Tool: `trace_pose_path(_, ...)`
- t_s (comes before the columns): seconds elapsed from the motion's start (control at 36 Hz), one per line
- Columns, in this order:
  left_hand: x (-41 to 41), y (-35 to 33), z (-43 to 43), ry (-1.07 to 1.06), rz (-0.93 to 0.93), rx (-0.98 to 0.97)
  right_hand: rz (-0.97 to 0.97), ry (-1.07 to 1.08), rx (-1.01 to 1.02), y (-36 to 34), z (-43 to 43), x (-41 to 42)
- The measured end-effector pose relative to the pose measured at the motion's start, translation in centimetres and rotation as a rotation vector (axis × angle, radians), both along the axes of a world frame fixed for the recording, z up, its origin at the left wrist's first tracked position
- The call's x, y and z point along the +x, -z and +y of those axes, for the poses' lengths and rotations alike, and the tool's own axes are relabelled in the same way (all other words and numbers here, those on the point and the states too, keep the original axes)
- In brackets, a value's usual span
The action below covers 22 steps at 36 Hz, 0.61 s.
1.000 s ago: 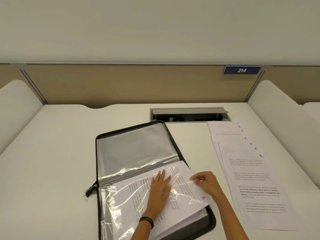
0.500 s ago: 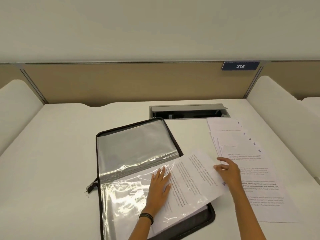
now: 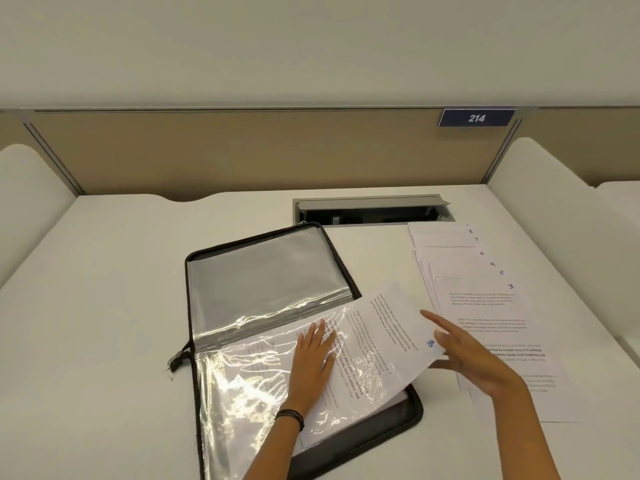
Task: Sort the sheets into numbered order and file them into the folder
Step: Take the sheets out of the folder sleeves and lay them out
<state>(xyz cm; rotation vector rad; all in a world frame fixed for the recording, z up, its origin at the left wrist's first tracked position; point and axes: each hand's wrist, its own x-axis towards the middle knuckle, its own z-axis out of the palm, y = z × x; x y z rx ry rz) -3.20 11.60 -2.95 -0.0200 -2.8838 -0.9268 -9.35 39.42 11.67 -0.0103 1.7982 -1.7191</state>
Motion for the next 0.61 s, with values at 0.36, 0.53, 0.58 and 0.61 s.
trace_pose_path(0.36,0.1,-0.8,0.0,0.006,-0.063,-0.052,-0.222,-0.293,0.321,2.9,-3.2,2.8)
trace_pose_path(0.53,0.0,-1.1,0.0,0.008,-0.063,0.005,-0.205,-0.165,0.321,4.1,-3.8,3.1)
trace_pose_path(0.58,-0.1,-1.3,0.1,-0.002,-0.071,0.01,-0.184,-0.139,0.314,4.0,-3.9,3.2)
trace_pose_path(0.61,-0.1,-1.3,0.1,-0.003,-0.077,0.006,-0.173,-0.126,0.311,3.9,-3.9,3.2)
